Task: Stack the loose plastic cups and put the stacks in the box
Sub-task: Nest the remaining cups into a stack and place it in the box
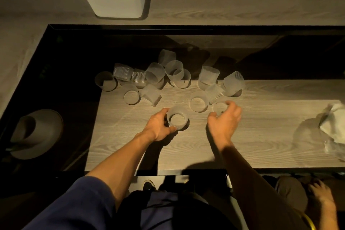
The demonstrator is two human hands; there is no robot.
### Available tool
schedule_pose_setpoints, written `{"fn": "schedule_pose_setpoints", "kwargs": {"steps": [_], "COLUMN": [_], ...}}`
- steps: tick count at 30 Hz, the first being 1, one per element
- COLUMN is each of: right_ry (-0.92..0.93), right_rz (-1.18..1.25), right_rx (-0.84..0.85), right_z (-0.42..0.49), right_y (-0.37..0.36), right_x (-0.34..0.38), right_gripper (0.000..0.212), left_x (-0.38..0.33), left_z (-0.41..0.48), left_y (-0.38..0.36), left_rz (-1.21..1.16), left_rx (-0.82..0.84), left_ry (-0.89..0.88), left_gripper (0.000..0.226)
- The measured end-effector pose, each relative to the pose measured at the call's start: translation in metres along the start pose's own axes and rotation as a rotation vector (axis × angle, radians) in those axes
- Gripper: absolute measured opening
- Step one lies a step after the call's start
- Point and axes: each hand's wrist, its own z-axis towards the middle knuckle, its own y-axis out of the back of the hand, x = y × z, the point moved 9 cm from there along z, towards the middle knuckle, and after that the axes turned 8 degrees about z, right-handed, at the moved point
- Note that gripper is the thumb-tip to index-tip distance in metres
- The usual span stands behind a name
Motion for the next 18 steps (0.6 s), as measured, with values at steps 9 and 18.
{"fn": "schedule_pose_setpoints", "kwargs": {"steps": [9, 18], "right_ry": [-0.174, -0.092], "right_rz": [-0.183, 0.006], "right_rx": [0.229, 0.007], "right_z": [0.038, 0.014], "right_y": [-0.014, 0.004], "right_x": [-0.034, -0.012], "right_gripper": [0.105, 0.082], "left_x": [-0.004, -0.001], "left_z": [0.000, 0.000], "left_y": [0.004, 0.001], "left_rz": [0.111, 0.094], "left_rx": [-0.037, -0.026], "left_ry": [-0.017, 0.013], "left_gripper": [0.073, 0.074]}}
